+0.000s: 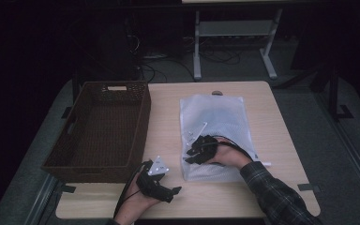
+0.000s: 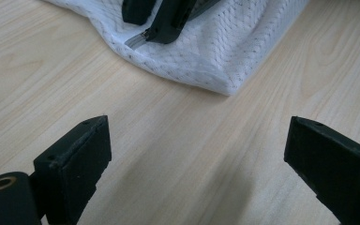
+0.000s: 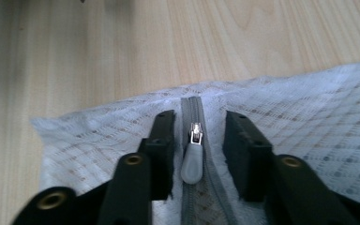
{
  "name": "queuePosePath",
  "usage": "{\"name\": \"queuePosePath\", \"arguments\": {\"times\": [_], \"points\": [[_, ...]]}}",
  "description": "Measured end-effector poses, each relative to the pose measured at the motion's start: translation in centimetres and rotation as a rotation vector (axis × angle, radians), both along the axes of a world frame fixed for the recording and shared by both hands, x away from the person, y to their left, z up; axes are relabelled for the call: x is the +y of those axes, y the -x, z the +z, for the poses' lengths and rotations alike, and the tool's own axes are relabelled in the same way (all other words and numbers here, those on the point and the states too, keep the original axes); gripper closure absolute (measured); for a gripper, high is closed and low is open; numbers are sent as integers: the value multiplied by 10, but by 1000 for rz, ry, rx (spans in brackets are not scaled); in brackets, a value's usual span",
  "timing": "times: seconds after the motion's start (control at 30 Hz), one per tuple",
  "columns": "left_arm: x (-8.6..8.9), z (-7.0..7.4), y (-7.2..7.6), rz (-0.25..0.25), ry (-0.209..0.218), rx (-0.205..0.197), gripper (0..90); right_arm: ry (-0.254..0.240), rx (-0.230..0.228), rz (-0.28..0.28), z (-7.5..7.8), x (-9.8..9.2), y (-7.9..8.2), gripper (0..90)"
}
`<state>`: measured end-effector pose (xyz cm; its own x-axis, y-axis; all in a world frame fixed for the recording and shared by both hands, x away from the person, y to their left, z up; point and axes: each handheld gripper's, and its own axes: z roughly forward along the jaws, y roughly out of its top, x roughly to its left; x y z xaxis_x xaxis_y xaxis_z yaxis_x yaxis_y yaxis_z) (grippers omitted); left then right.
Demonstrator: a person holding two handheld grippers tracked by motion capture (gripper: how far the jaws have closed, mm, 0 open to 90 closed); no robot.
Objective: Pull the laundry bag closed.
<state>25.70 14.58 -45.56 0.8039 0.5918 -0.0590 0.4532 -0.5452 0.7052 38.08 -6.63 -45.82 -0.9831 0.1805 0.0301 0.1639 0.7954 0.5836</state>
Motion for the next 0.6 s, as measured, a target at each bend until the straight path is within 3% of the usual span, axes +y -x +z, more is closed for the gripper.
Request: {"name": "queuePosePath", "arguments": {"times": [0.13,0.33,0.43,0.6], "points": [[0,1,-1,-2,14,1,82,-40,26,-20,-3,-7,-2,803],[-4,7,-7,-1,33,-11,145,-84,10,-24,-4,-13,1,815],[-7,10,-14,1,41,-12,156,-140,19,-15,1,-18,3,816],[-12,17,-31,7,61,-22,202,-182,2,13,11,-27,8,816]]}}
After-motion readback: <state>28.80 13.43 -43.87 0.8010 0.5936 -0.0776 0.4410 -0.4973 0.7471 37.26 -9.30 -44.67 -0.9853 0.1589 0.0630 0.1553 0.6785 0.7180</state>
